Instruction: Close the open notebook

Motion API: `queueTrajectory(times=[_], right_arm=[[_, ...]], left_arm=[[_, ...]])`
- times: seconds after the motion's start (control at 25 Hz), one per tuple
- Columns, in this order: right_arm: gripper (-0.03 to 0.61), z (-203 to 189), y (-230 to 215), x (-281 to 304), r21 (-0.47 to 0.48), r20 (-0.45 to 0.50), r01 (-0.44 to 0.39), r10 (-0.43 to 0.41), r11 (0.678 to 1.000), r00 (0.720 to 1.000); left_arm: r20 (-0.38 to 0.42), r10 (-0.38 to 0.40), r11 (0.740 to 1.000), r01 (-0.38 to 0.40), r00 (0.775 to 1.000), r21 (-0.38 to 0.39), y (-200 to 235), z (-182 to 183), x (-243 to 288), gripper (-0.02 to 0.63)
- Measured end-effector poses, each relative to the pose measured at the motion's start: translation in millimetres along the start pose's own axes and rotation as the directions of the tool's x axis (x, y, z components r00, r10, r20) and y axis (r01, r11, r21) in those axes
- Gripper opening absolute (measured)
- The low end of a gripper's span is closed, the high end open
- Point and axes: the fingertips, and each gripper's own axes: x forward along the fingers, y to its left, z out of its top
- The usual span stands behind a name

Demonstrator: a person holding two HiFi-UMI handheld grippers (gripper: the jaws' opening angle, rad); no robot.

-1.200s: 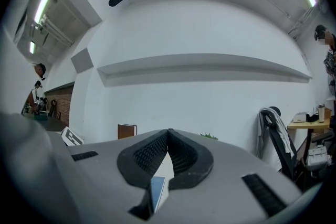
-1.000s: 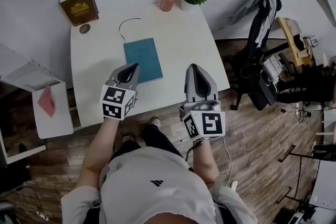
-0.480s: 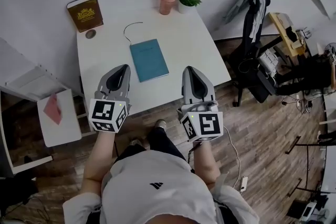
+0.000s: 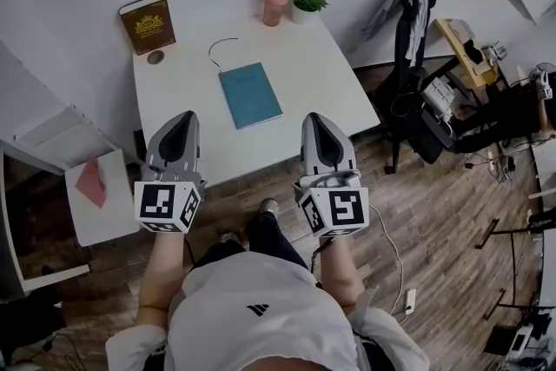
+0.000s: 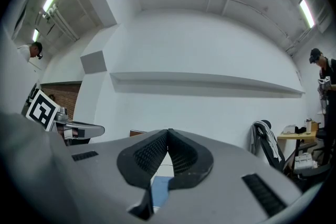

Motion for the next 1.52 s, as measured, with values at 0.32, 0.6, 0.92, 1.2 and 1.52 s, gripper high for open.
queueTrajectory(times=[0.32,0.6,0.92,1.2,1.52], right_arm=[[-0.006,12,16,-24,-0.013,0.023,0.019,-0.018,1.000,1.000],[-0.006,20,27,-41,-0.042,0.036,0.041,-0.039,0.998,0.999],[-0.006,30,31,-53,-0.066,0.054,0.077,-0.074,0.995,0.996],[-0.006,34,38,-53,-0.067,0.058,0.068,-0.064,0.995,0.996],[-0.006,34,44,-46,-0.062,0.061,0.062,-0.058,0.996,0.996]], left_arm=[[0.059,0.034,0.999,-0.036,0.998,0.031,6,23,-39,0.008],[0.100,0.045,0.998,-0.050,0.994,0.049,9,35,-64,0.008],[0.119,0.034,0.997,-0.041,0.992,0.061,7,44,-76,0.008],[0.124,0.036,0.997,-0.044,0.992,0.058,9,46,-79,0.008],[0.117,0.037,0.997,-0.044,0.992,0.061,15,43,-80,0.009]])
